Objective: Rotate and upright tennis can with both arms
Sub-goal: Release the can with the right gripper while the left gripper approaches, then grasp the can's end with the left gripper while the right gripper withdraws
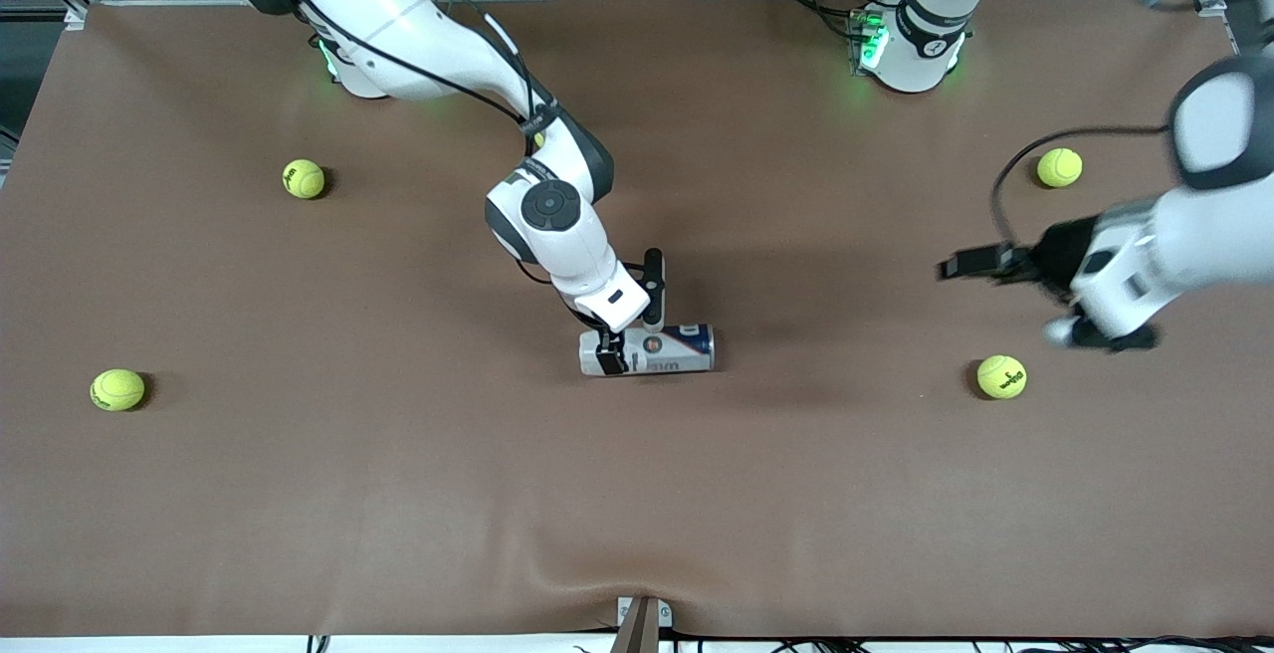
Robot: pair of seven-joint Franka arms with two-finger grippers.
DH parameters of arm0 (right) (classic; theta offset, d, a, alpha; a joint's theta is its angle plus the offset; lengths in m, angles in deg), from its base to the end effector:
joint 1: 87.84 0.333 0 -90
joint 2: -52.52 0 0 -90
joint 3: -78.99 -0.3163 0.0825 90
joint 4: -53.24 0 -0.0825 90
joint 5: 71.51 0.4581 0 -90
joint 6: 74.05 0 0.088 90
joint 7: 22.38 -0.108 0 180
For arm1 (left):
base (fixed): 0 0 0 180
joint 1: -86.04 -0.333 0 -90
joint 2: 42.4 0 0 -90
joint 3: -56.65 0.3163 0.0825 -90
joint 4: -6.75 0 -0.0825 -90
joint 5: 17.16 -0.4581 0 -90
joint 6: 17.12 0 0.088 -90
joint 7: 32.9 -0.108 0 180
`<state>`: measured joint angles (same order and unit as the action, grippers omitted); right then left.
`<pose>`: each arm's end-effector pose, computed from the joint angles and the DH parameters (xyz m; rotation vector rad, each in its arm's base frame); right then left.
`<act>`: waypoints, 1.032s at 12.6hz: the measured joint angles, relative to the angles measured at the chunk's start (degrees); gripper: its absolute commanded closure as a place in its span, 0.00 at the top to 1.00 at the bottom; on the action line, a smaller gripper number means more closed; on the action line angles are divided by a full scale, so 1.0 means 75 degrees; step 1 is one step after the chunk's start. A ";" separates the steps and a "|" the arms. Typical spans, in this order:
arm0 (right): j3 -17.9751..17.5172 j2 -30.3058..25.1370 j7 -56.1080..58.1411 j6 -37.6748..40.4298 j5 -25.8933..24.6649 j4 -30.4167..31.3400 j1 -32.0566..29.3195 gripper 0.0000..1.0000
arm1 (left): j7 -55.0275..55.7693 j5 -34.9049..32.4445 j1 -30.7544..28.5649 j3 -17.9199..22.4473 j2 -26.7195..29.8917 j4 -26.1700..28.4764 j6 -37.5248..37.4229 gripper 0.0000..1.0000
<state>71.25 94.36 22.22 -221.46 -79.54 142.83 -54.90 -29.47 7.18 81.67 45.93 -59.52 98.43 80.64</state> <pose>0.6037 0.5026 0.1969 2.2108 2.1623 0.4465 0.6930 -0.1054 0.4321 2.6721 0.0681 -0.3076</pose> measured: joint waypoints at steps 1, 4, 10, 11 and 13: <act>-0.0001 -0.0203 -0.0206 0.0276 0.0003 -0.0028 -0.0005 1.00 | 0.0000 0.0438 0.0132 -0.0008 -0.0241 0.0212 0.0454 1.00; 0.0006 -0.0815 -0.1229 0.1072 0.0005 -0.0067 -0.0077 1.00 | 0.0000 0.1812 0.0565 -0.0016 -0.0932 0.0622 0.1611 1.00; 0.0077 -0.1685 -0.2746 0.1734 0.0068 -0.0071 -0.2121 1.00 | -0.0016 0.4361 0.1424 -0.0024 -0.2240 0.0659 0.3594 0.93; 0.0071 -0.1839 -0.2753 0.1843 0.0312 -0.0071 -0.2645 1.00 | -0.0202 0.4788 0.1421 -0.0019 -0.2450 0.0611 0.3789 0.89; 0.0075 -0.2331 -0.2827 0.3061 0.1164 -0.0075 -0.3404 1.00 | -0.0723 0.5462 0.1403 -0.0003 -0.2941 0.0339 0.3969 0.86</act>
<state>71.81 76.88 1.01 -198.51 -70.81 142.27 -80.42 -34.90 48.15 92.19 45.90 -81.57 100.97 110.41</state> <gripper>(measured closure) 0.000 0.101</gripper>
